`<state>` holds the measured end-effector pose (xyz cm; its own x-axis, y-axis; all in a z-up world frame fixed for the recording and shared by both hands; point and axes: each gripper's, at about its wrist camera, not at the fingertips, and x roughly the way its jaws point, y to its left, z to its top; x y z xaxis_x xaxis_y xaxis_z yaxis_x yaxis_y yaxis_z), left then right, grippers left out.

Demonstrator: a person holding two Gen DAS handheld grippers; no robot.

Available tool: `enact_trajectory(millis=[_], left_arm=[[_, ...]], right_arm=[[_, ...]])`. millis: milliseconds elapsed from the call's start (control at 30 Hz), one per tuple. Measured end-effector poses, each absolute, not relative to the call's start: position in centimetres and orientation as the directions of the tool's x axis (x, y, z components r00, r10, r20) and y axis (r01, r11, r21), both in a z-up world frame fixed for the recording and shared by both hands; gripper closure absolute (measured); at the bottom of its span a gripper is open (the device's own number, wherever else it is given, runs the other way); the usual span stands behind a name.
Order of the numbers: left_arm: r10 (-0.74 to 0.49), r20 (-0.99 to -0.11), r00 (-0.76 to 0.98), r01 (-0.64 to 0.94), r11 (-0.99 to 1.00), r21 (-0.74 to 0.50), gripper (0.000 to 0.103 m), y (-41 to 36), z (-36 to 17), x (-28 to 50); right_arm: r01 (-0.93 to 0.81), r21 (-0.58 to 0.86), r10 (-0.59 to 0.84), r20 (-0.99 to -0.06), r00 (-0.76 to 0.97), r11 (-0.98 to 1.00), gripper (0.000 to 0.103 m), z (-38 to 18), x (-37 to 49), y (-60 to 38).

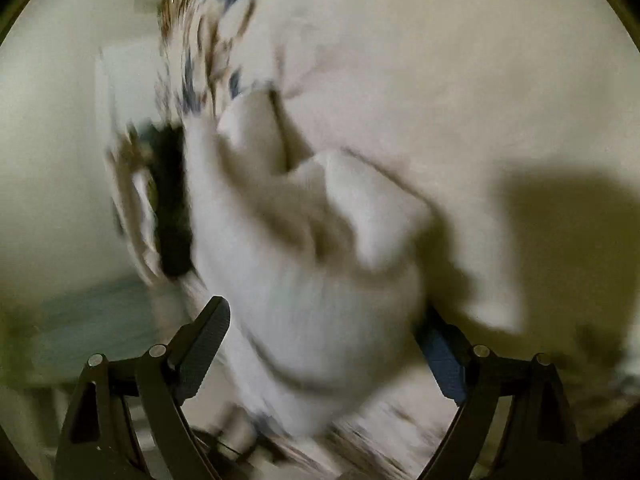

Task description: Fold small clothes

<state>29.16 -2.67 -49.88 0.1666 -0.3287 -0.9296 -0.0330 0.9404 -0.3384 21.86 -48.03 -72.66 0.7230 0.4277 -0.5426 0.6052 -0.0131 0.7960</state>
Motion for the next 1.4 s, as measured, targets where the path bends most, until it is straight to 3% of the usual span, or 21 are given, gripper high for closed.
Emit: enact_trajectory(millis=[100,167,233,300,367,500,600,667,700,733,800,900,1000,1167,1267,1300,1367,1400], left_arm=[[-0.295,-0.943,0.158,-0.014,0.954,-0.3,0.024,-3.2,-50.6,29.3],[-0.288,-0.947,0.142,-0.005,0.957,-0.292,0.022,-3.3,-51.2,29.8],[-0.297,-0.947,0.124,0.013,0.955,-0.297,0.014,-3.8,-51.6,30.3],[-0.31,-0.944,0.11,0.024,0.951,-0.309,0.0,-4.1,-51.8,30.7],[-0.305,-0.947,0.105,0.027,0.952,-0.304,0.0,-4.4,-52.3,30.9],[-0.22,-0.967,0.131,0.021,0.975,-0.219,0.0,-5.4,-52.8,30.7],[-0.142,-0.982,0.125,0.002,0.99,-0.143,0.0,-6.6,-53.0,31.0],[-0.117,-0.986,0.118,-0.014,0.993,-0.12,0.0,-6.9,-53.0,31.1],[-0.111,-0.987,0.119,-0.029,0.993,-0.115,0.0,-7.0,-53.0,31.2],[-0.111,-0.986,0.124,-0.042,0.992,-0.117,0.0,-7.1,-53.0,31.3],[-0.113,-0.985,0.127,-0.048,0.992,-0.119,0.0,-7.3,-52.9,31.4],[-0.128,-0.984,0.121,-0.038,0.99,-0.134,0.0,-7.5,-52.8,31.4],[-0.149,-0.983,0.106,-0.031,0.988,-0.153,0.0,-6.3,-52.5,31.1],[-0.163,-0.982,0.093,-0.026,0.986,-0.166,0.0,-5.9,-52.4,31.5],[-0.152,-0.984,0.089,-0.024,0.988,-0.155,0.0,-5.8,-52.4,32.1],[-0.15,-0.985,0.087,-0.024,0.988,-0.152,0.0,-5.8,-52.3,32.4],[-0.147,-0.986,0.084,-0.026,0.988,-0.149,0.0,-5.8,-52.2,32.5],[-0.146,-0.986,0.083,-0.025,0.989,-0.148,0.0,-6.1,-52.1,32.6]], right_arm=[[0.544,0.837,0.32,-0.5,0.805,-0.061,0.004,-72.5,22.1,-47.6],[0.545,0.835,0.271,-0.509,0.817,-0.077,0.011,-72.7,21.7,-47.2],[0.575,0.813,0.241,-0.543,0.805,-0.088,0.046,-73.1,21.0,-47.0],[0.571,0.816,0.239,-0.539,0.808,-0.093,0.049,-73.3,20.8,-46.9],[0.568,0.818,0.249,-0.534,0.808,-0.089,0.049,-73.2,21.0,-46.9],[0.571,0.815,0.26,-0.532,0.806,-0.102,0.035,-73.2,22.3,-47.7],[0.576,0.812,0.241,-0.542,0.805,-0.098,0.035,-72.9,22.9,-47.8],[0.607,0.79,0.226,-0.578,0.784,-0.087,0.045,-73.0,23.1,-47.5],[0.618,0.782,0.224,-0.59,0.775,-0.078,0.055,-72.8,22.9,-47.3],[0.626,0.778,0.227,-0.601,0.766,-0.057,0.057,-72.4,22.8,-47.0],[0.649,0.759,0.261,-0.639,0.724,0.057,0.057,-71.0,22.5,-47.8],[0.683,0.698,0.347,-0.709,0.614,0.217,0.044,-68.7,22.6,-48.6],[0.701,0.621,0.306,-0.784,0.54,0.351,0.04,-64.8,21.3,-50.3],[0.562,0.495,0.213,-0.844,0.492,0.663,0.031,-59.3,27.5,-51.7],[0.441,0.392,0.249,-0.904,0.347,0.808,0.031,-62.0,34.0,-50.5],[0.406,0.383,0.27,-0.912,0.308,0.83,0.035,-63.3,35.3,-50.1],[0.345,0.387,0.315,-0.916,0.246,0.855,0.079,-65.7,36.8,-49.2],[0.328,0.408,0.339,-0.908,0.248,0.852,0.083,-66.0,37.1,-49.0]])
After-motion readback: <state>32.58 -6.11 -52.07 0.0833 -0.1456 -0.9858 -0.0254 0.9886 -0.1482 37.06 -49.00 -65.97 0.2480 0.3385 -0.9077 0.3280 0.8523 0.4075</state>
